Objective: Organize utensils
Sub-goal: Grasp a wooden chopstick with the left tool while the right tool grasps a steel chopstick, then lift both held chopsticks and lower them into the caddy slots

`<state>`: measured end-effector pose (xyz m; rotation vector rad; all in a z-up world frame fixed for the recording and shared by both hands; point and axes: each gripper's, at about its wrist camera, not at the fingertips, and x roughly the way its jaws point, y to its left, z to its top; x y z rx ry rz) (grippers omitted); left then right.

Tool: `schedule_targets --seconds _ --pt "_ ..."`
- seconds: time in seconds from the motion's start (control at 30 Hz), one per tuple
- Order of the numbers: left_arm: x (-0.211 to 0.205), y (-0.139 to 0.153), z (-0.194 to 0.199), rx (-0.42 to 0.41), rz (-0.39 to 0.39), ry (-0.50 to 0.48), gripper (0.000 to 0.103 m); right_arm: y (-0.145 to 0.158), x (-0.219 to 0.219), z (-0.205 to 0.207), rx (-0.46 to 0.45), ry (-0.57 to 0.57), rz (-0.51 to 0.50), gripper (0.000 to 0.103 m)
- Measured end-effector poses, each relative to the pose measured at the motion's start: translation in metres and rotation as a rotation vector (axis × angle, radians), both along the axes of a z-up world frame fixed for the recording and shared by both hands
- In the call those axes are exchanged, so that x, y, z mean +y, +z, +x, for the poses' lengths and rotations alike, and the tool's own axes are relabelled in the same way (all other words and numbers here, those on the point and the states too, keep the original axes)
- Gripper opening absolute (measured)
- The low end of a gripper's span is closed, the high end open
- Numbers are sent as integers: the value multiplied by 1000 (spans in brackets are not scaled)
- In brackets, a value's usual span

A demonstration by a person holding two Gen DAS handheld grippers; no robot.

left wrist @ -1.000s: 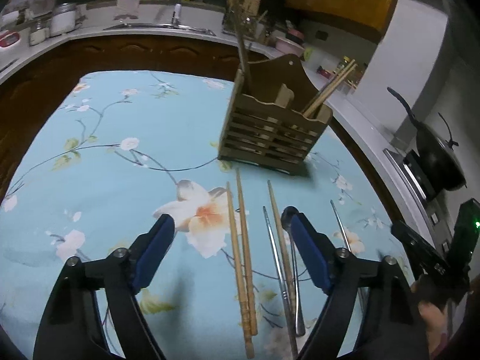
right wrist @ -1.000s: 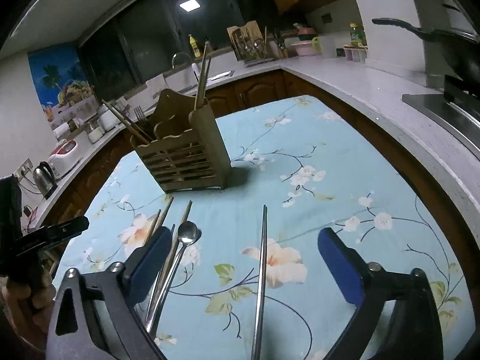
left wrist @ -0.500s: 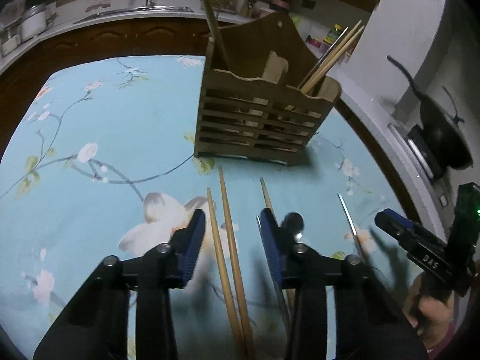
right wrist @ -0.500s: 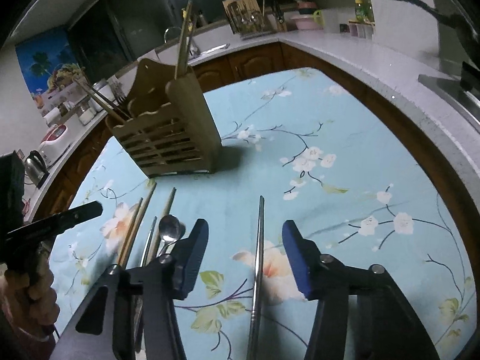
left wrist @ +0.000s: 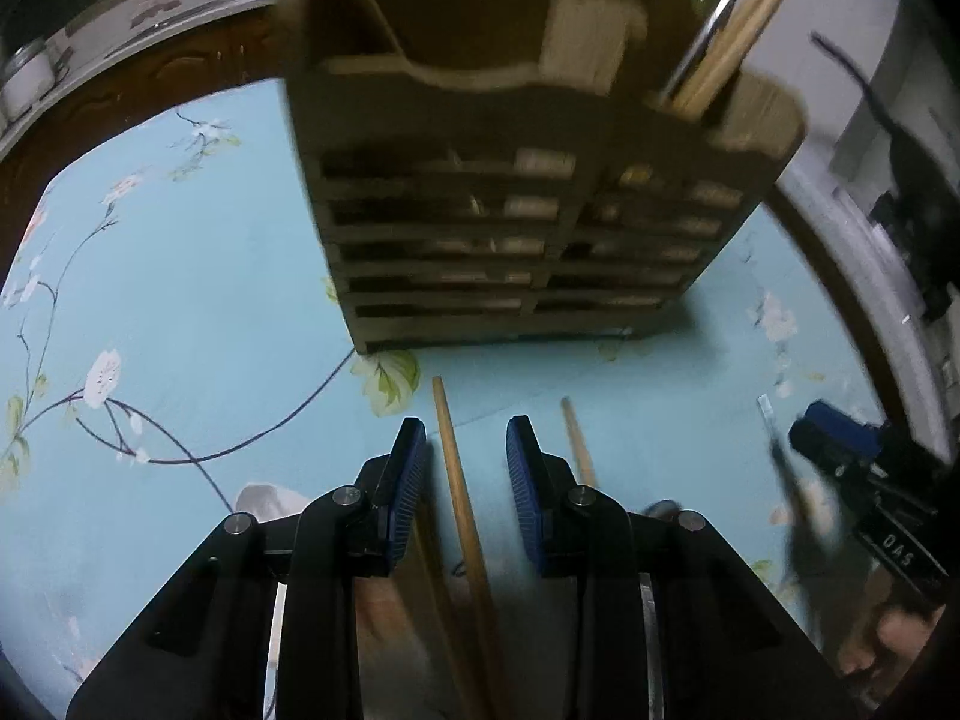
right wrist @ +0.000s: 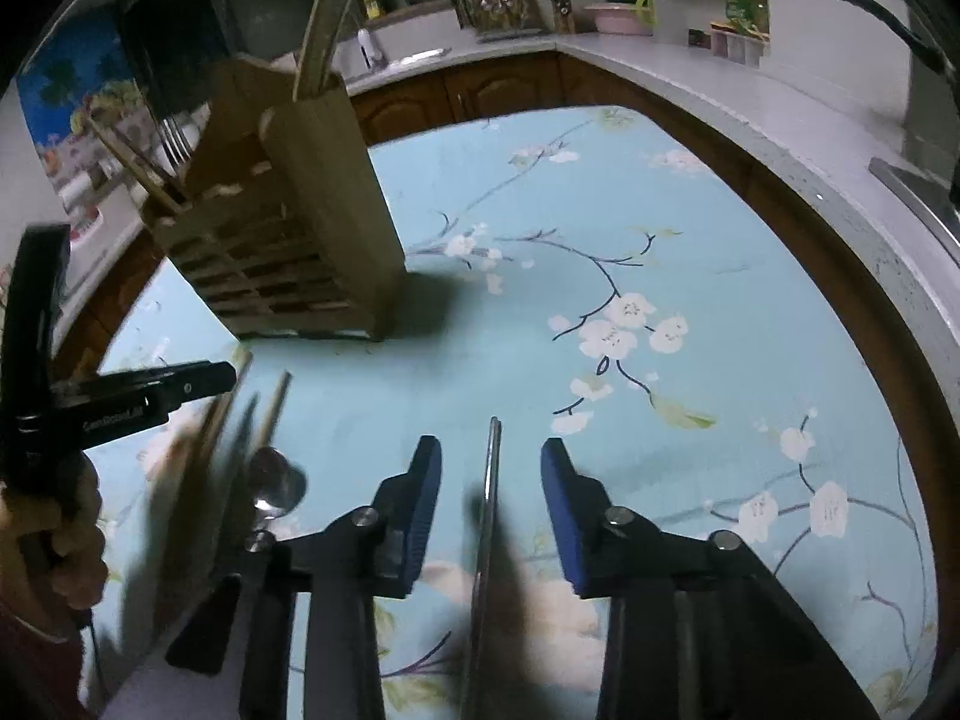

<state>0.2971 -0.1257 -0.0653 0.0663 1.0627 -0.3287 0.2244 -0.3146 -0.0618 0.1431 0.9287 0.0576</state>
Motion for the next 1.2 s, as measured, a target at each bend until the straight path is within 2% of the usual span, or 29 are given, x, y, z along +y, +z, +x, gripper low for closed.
schedule_targets --seconds 0.03,0.1,0.13,0.2,0.23,0.27,0.33,0.43,0.57,0.7,0.77,0.93,1.2 --pt "-2 -5 2 15 10 -6 24 -3 1 3 11 7 -9 26" --pt "-8 -8 1 -5 50 -22 24 -15 5 11 63 26 -31 23" --pt "-11 -9 0 -13 69 -28 24 -16 7 10 38 29 -45 20" --pt "-14 -11 0 -23 86 -35 23 -17 11 13 44 31 -81 17" --pt "-15 -12 1 -26 89 -41 19 -18 11 14 46 25 -86 10" --pt "-17 -13 1 -30 90 -47 14 -18 12 15 46 25 -89 8" --pt "-18 -15 4 -35 91 -51 6 -19 11 14 38 29 -91 6" --pt "-21 -16 8 -28 87 -47 6 -19 14 13 34 27 -99 5" --pt "-16 -7 3 -28 36 -48 5 -14 9 11 43 19 9 4" --pt "5 21 -17 -69 -56 -36 4 8 11 -8 -7 30 53 4" --pt "22 40 -29 -102 -133 -21 4 23 12 -18 -44 39 80 4" --pt "55 88 -65 -188 -237 35 4 69 11 -45 -168 36 123 4" --pt "88 127 -117 -260 -337 74 4 129 14 -72 -327 52 135 4"
